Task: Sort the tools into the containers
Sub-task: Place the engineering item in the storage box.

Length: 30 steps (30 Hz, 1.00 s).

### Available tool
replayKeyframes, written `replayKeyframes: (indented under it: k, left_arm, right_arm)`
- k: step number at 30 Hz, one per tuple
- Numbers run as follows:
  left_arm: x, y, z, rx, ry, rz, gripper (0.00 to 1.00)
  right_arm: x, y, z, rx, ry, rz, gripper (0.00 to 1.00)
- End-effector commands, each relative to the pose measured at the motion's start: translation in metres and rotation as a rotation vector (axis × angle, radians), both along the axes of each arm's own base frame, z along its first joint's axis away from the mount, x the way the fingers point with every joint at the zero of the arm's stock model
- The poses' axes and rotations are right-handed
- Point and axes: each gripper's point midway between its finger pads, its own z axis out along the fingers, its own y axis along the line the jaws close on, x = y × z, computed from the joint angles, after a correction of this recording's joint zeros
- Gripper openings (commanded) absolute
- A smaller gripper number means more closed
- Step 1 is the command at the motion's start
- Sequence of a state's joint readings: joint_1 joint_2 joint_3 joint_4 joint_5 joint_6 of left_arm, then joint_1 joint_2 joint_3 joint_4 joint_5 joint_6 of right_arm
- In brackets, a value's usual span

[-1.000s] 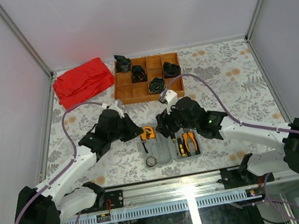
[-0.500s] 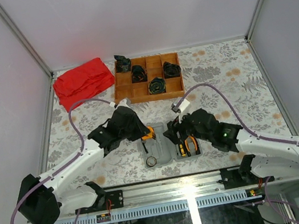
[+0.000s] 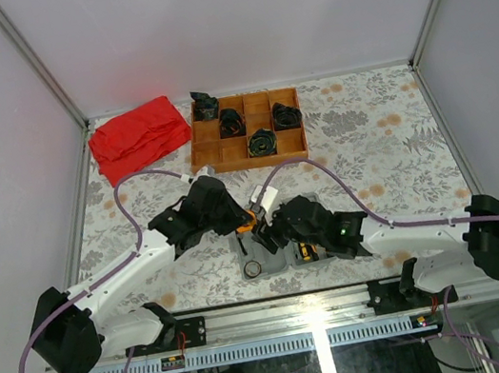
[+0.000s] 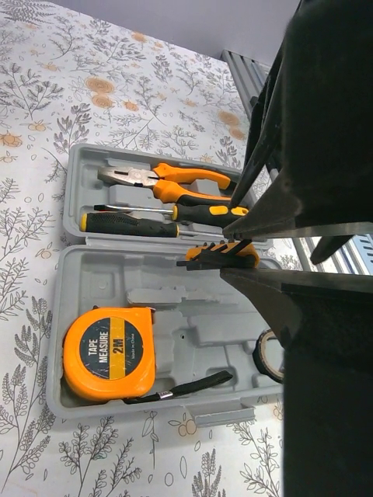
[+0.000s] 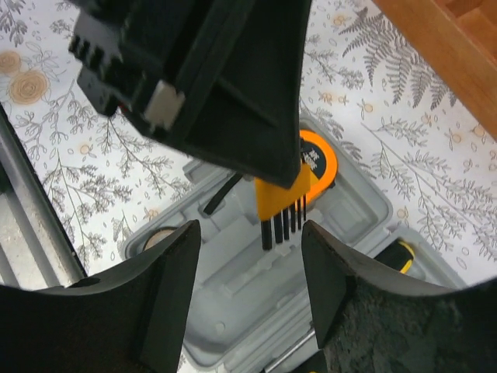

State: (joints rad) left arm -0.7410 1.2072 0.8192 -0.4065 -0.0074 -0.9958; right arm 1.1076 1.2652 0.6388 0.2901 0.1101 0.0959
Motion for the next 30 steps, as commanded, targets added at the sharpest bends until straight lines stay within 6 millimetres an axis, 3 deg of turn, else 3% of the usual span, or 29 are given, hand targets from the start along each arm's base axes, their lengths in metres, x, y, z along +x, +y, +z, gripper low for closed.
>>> replayKeyframes:
  k: [1,14,20,26,30]
  left_arm:
    - [0.004,-0.009,0.015,-0.049,-0.009,0.010,0.00]
    - [0.001,-0.011,0.020,-0.075,-0.008,0.001,0.00]
    - [0.000,-0.011,0.021,-0.080,-0.005,-0.001,0.03]
    - [0.000,-0.011,0.025,-0.088,-0.018,-0.004,0.19]
    - [0.001,-0.008,0.033,-0.086,-0.039,0.000,0.33]
  right_arm:
    - [0.018,0.023,0.038,0.063,-0.113,-0.019,0.60]
    - [0.036,0.024,0.014,-0.040,-0.130,-0.095,0.47]
    - [0.040,0.023,0.014,-0.040,-0.140,-0.120,0.32]
    - [0.041,0.023,0.019,-0.029,-0.151,-0.125,0.01]
    - [0.042,0.017,0.018,-0.046,-0.150,-0.139,0.00]
